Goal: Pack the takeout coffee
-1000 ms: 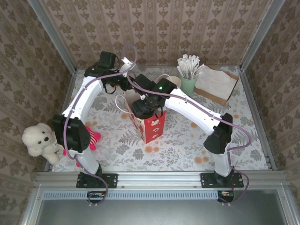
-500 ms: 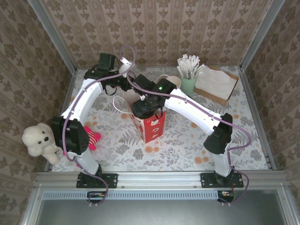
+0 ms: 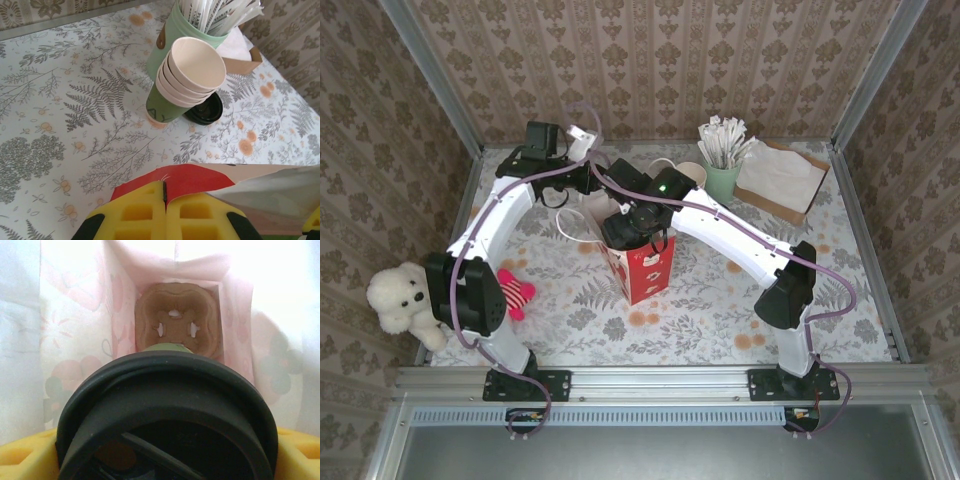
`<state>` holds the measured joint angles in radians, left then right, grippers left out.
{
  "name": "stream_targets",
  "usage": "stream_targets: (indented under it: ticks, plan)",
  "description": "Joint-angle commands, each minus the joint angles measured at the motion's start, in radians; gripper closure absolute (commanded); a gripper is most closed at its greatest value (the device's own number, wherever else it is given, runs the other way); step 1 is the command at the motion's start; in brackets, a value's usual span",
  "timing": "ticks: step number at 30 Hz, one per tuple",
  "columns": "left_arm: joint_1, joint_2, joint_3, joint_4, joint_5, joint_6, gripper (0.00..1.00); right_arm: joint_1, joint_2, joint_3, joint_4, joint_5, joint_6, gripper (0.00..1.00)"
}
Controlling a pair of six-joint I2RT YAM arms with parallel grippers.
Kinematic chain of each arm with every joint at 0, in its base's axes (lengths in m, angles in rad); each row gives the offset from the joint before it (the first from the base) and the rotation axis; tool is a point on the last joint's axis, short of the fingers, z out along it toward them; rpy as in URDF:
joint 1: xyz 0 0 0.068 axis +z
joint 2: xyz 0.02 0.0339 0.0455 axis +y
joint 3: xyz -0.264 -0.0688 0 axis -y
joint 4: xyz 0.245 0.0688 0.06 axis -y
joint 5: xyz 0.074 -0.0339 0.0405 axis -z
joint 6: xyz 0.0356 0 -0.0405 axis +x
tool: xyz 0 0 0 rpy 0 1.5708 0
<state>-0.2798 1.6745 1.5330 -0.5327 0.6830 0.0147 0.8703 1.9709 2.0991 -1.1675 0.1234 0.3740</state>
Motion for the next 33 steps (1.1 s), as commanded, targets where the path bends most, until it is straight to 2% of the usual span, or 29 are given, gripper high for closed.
stream_targets:
  ticks: [1,13,19,29,33]
  plan:
    - [0.011,-0.028,-0.025,0.084,0.042,-0.067,1.00,-0.007,0.007,-0.011,-0.050,0.007,0.033,0.44]
    - [0.010,-0.007,0.001,0.007,0.067,-0.032,0.96,-0.033,0.014,-0.004,-0.050,-0.011,0.008,0.44]
    - [0.013,-0.003,0.019,-0.019,0.040,-0.019,0.95,-0.042,0.048,0.020,-0.118,-0.007,0.003,0.44]
    - [0.013,-0.005,0.016,0.078,0.023,-0.181,0.95,-0.032,0.071,0.061,-0.169,-0.078,0.001,0.45]
    - [0.015,-0.010,-0.011,0.134,0.003,-0.267,0.95,-0.033,0.099,0.079,-0.199,-0.059,0.024,0.45]
